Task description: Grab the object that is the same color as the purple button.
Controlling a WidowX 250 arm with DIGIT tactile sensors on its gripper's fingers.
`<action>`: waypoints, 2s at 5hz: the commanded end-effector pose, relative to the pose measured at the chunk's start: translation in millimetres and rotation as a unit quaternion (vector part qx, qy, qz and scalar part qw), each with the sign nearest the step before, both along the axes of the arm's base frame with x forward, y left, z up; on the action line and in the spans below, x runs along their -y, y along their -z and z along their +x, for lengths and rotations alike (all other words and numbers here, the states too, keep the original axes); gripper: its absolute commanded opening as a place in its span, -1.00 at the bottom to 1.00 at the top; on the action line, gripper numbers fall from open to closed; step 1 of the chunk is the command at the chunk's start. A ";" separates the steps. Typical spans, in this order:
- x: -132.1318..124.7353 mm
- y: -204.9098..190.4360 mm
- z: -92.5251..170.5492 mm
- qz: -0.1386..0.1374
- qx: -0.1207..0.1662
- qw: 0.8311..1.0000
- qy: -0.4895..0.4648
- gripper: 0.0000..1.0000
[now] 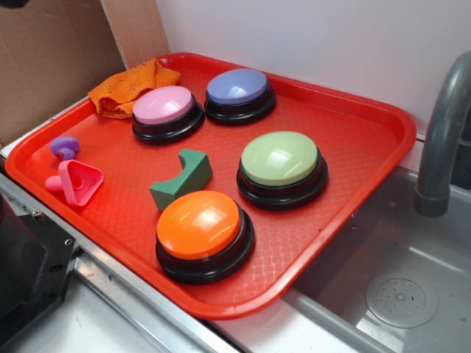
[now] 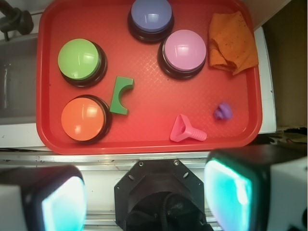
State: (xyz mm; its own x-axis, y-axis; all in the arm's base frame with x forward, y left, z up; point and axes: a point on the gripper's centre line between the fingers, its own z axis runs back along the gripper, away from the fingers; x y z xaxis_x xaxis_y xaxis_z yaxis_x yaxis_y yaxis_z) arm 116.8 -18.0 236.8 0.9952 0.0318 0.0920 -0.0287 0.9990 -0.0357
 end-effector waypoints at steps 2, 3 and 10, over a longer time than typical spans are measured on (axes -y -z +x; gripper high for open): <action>-29.7 13.9 1.3 -0.020 0.007 0.999 -0.046 1.00; -52.6 28.3 3.2 0.006 0.005 0.997 -0.080 1.00; -150.1 200.0 46.1 0.060 0.043 0.971 -0.228 1.00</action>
State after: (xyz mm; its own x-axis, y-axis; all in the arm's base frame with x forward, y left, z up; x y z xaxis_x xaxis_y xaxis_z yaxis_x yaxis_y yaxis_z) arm 161.4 128.3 31.1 0.8684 0.4625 0.1788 -0.4779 0.8768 0.0529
